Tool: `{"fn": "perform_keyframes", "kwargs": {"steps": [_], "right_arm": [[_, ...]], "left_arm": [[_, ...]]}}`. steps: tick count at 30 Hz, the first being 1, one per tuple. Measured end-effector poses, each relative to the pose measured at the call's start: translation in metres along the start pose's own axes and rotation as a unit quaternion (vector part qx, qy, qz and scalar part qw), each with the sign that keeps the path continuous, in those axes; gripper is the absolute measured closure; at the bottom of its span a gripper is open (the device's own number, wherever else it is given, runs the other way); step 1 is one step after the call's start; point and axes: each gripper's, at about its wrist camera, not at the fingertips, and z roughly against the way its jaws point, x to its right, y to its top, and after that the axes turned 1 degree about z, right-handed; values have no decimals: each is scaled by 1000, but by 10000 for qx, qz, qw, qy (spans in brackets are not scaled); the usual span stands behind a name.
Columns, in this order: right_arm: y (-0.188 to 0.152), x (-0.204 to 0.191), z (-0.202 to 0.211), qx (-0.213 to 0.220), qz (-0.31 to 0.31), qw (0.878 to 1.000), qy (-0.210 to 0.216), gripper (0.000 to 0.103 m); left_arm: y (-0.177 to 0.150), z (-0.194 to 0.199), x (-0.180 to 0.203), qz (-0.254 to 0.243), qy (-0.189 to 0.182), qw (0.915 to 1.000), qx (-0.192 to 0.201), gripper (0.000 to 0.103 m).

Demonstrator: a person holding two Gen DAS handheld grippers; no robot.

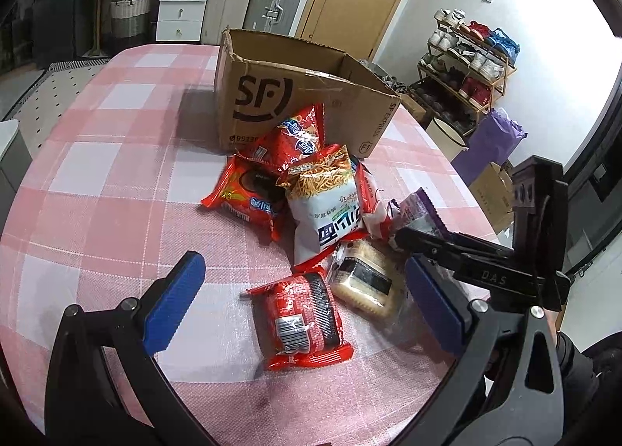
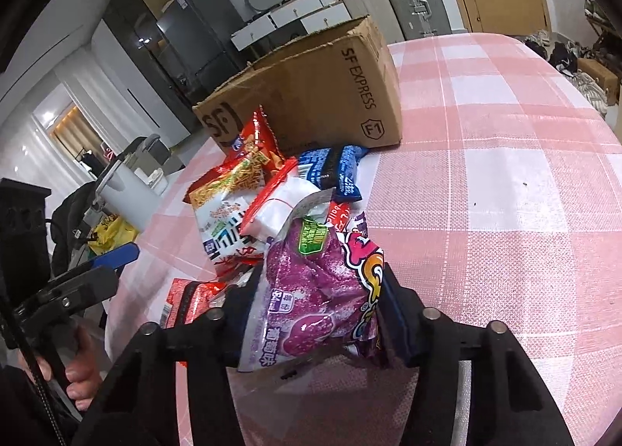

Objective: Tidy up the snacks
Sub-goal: 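Grasp the purple candy bag with the right gripper, then grasp the red noodle pack with the left gripper while the right holds the purple bag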

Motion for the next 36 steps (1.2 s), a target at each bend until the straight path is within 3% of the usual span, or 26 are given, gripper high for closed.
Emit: {"fn": "perform_keyframes", "kwargs": {"steps": [25,33,36], "right_arm": [[-7,-1,48,539,-93,9985,18,53],[-11,1,52,558,-112,9984,36,53],[-12,4,53,577,-151,9982,29,53]], "left_arm": [[-13,-5,-3,75,203,9995,-229,1],[-26,-32,-5,18,601,9955,-731,1],[-27,-37,-3,-24,595,9951,-793,1]]}}
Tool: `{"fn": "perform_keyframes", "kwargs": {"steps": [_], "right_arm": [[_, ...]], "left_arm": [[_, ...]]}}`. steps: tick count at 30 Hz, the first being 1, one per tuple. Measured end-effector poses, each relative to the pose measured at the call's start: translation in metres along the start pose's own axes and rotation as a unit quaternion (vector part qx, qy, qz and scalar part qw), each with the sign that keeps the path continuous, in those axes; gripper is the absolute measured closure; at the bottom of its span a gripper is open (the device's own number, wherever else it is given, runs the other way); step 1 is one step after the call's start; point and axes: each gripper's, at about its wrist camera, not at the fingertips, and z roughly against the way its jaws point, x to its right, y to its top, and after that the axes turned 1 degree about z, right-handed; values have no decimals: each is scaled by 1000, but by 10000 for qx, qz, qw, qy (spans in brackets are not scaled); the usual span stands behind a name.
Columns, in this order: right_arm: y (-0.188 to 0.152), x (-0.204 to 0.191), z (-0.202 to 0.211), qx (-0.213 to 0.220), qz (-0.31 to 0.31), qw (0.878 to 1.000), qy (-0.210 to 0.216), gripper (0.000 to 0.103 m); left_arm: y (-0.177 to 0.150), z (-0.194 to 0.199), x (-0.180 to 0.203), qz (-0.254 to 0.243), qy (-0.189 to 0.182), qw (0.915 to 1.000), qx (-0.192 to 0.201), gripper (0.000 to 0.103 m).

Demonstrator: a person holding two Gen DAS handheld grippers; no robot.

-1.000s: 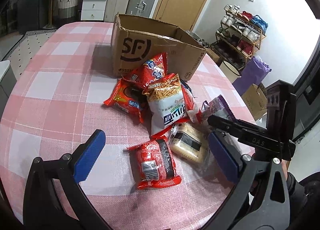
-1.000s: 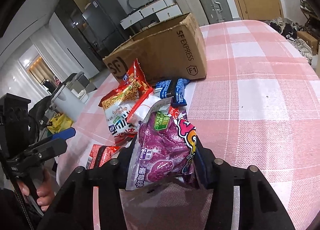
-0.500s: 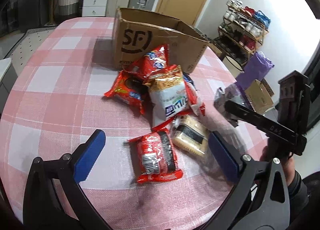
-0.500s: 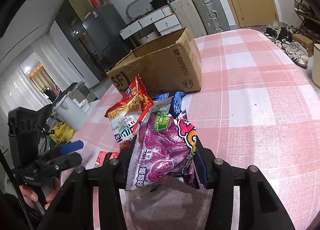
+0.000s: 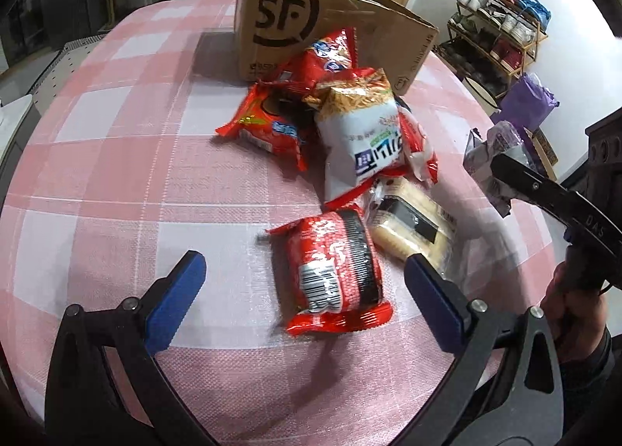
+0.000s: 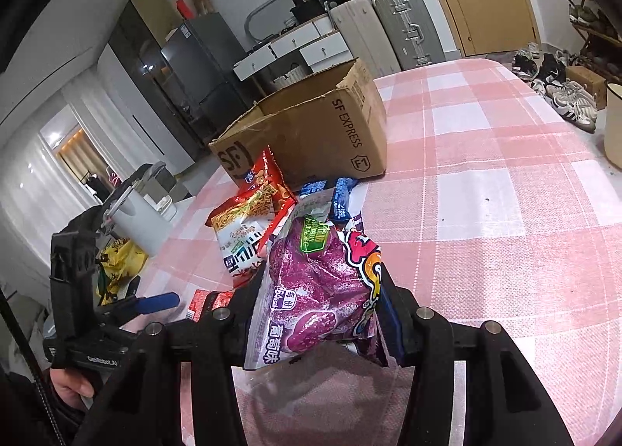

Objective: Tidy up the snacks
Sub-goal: 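Grasp the red noodle pack with the left gripper while the right holds the purple bag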

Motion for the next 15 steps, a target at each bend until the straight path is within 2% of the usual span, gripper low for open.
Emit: {"fn": "perform_keyframes", "kwargs": {"steps": [4,8,11,15], "right_arm": [[-2,3,0,-6,-47,10000,-10,53],[-3,6,1,-10,-163,9999,55,53],[-3,7,1,-15,-182,9998,73,53],[-3,7,0,-38,-163,9998,69,53]], "left_arm": [[1,-8,7,-156,190,9997,-61,2],[-2,-19,5,-93,418,9988,-257,6],[-1,-20,8,-167,486,9984,-222,6],[-1,-23,11,-246,475,9983,-236,15]]}}
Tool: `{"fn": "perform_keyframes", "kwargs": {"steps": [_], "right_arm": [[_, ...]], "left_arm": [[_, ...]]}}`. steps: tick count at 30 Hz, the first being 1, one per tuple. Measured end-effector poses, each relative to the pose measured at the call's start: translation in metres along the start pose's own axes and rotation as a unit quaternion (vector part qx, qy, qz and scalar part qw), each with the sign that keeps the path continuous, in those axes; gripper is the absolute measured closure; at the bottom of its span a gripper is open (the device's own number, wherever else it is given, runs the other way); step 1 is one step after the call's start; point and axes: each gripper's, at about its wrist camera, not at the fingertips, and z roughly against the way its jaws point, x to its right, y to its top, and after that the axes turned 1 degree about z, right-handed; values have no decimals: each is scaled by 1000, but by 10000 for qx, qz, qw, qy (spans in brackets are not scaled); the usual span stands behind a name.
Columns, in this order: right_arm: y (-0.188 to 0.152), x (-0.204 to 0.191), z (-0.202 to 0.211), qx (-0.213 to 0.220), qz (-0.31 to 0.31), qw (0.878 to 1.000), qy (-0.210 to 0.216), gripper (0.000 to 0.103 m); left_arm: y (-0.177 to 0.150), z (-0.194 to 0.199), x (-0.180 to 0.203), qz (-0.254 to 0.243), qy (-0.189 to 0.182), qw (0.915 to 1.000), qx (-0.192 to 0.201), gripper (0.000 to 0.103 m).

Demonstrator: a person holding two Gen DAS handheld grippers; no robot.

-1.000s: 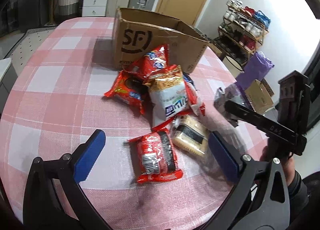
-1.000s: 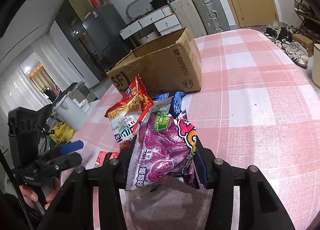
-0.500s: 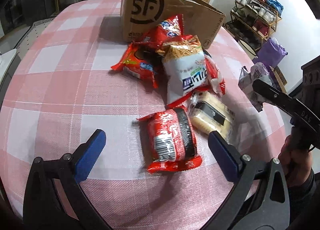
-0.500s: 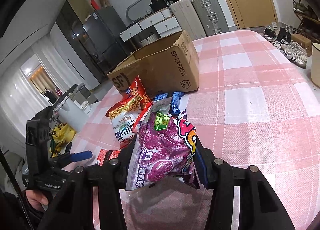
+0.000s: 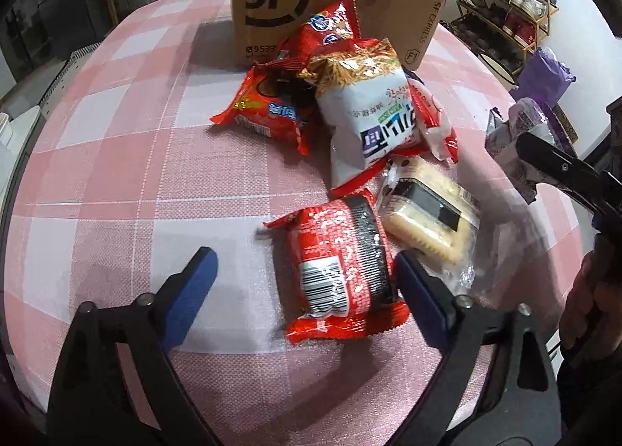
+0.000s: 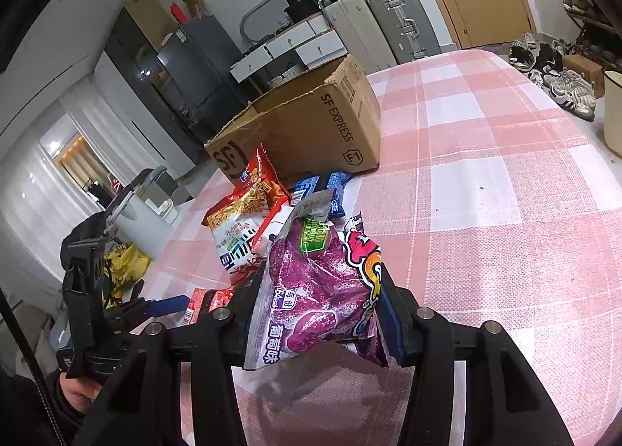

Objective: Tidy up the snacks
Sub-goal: 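Grasp the red noodle pack with the left gripper while the right holds the purple bag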

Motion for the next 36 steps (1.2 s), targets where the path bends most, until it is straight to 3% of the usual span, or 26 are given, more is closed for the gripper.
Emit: {"fn": "perform_keyframes", "kwargs": {"steps": [9,11,12,13,20,36], "right_arm": [[-3,-1,-2,-72,9,10000,-13,53],[-3,-2,-1,-76,13,10000,-11,53],[-4,-2,-1,-74,14,10000,-11,53],[-4,-2,0,-69,14,10000,-12,53],[-5,-7,4,-47,70,10000,-50,53],[3,-43,32,177,472,9987,56,53]], "left_arm": [[-2,6,7,-127,-125,9998,21,31],[-3,7,8,-146,-127,9998,40,42],[-3,8,9,-199,-22,9998,71,56],[-4,9,9,-246,36,9996,105,60],[-4,12,-5,-88,-371,9991,200,62],[2,57,-16,-73,-364,9969,699,61]]}}
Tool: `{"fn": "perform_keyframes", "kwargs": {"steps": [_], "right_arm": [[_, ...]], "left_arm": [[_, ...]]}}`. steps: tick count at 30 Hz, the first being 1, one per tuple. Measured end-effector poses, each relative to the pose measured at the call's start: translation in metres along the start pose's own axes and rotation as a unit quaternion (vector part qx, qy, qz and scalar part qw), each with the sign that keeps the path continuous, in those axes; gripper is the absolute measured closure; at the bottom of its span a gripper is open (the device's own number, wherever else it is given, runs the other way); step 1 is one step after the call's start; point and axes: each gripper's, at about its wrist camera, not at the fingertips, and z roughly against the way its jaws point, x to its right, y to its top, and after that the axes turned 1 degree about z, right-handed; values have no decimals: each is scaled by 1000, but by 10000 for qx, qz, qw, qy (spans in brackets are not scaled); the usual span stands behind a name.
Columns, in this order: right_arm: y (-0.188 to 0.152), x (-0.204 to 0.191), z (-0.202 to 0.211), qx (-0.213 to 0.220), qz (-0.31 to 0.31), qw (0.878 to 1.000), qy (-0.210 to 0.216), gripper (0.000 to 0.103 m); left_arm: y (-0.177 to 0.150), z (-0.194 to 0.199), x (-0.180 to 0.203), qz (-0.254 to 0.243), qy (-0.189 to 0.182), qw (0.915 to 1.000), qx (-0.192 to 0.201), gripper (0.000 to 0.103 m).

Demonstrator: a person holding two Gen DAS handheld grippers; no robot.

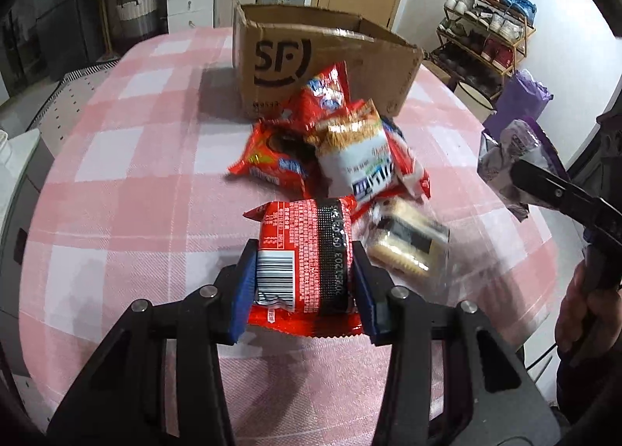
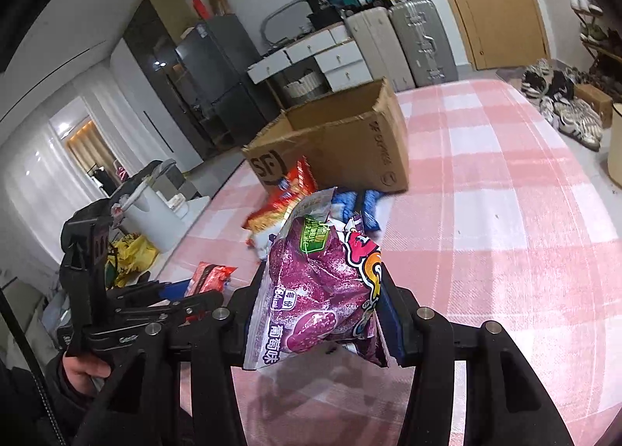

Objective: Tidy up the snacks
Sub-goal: 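Grasp the red noodle pack with the left gripper while the right holds the purple bag, then carry both packs over the box and open both grippers to drop them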

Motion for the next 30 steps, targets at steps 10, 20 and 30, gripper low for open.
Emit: {"fn": "perform_keyframes", "kwargs": {"steps": [10,20,30], "right_arm": [[25,-24,13,182,322,9992,148,53],[65,-40,23,460,639,9969,79,53],[115,-58,15,578,1058,9927,99,53]], "left_arm": [[39,33,11,-81,-125,9983,556,61],[85,68,29,-521,-87,9928,1080,61],[134,88,30,-617,-108,9910,1180,61]]}}
